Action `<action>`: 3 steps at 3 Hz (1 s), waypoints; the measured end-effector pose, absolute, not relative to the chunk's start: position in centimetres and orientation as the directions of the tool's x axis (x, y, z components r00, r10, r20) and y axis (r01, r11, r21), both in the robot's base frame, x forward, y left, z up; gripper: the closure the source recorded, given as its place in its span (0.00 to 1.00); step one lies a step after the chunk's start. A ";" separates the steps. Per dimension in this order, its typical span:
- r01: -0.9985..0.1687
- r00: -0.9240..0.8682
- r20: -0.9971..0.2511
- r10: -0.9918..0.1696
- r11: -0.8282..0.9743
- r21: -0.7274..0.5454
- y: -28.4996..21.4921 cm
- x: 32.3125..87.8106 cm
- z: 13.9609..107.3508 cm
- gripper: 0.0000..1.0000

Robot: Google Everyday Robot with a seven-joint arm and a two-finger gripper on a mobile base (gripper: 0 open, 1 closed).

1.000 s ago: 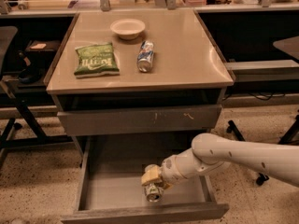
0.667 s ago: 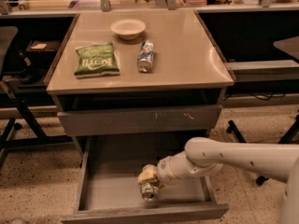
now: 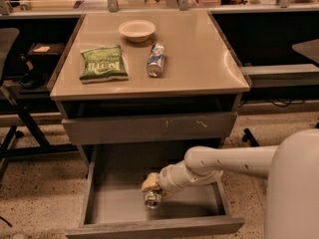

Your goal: Place 7up can into middle drawer

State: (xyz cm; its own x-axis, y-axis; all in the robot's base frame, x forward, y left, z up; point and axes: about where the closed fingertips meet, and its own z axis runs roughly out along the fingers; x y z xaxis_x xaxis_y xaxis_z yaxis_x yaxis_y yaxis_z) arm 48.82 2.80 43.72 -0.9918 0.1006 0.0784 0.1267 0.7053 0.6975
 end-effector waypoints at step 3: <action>0.214 -0.976 0.095 0.198 0.756 0.619 3.5 51.4 37.6 1.00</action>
Offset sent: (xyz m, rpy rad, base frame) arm 0.0365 0.0043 -0.0680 -0.1241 0.0233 -0.1069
